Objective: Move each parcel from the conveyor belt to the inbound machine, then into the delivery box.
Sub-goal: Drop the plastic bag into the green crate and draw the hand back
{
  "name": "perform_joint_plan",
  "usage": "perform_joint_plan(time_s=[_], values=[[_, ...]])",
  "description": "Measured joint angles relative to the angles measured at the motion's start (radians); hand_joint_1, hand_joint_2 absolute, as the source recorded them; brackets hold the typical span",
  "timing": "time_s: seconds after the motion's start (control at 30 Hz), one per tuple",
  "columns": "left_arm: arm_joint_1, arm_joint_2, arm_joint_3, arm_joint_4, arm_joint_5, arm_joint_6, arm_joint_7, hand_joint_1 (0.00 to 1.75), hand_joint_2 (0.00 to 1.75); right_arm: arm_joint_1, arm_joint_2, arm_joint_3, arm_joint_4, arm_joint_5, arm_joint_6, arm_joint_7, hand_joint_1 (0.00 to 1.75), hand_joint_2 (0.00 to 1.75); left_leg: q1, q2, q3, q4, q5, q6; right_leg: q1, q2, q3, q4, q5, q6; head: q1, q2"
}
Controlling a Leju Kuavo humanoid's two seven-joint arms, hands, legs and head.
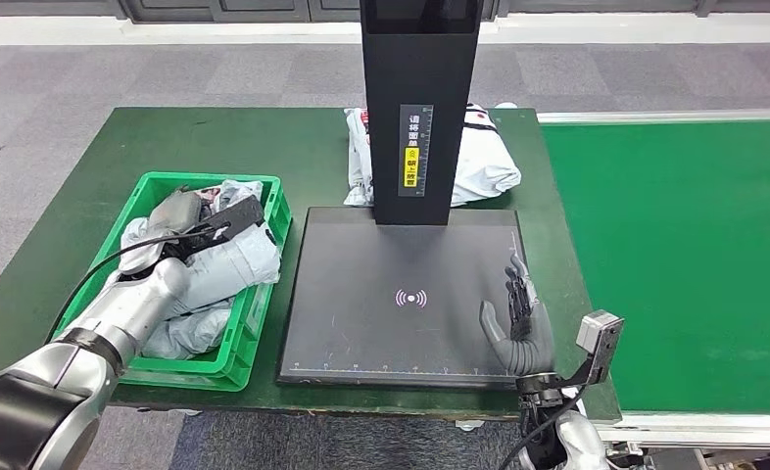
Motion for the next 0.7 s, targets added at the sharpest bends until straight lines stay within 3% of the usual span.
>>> perform_joint_plan(time_s=[0.3, 0.7], values=[[-0.014, 0.055, -0.037, 0.029, -0.212, 0.067, 0.167, 0.00, 0.00, 0.008, 0.000, 0.000, -0.018, -0.006, -0.015, 0.006, 0.00, 1.75, 0.000, 0.001, 0.001, 0.000, 0.000, 0.000, 0.000, 0.001, 0.000, 0.000, 0.000, 0.000, 0.000, 0.000], [-0.009, 0.079, -0.038, 0.023, -0.262, 0.139, 0.183, 0.00, 0.00, 0.018, 0.000, 0.000, -0.034, -0.002, -0.020, 0.008, 0.00, 1.75, 0.000, 0.000, 0.000, 0.000, 0.000, 0.000, 0.000, 0.000, 0.000, 0.000, 0.000, 0.000, 0.000, 0.000]])
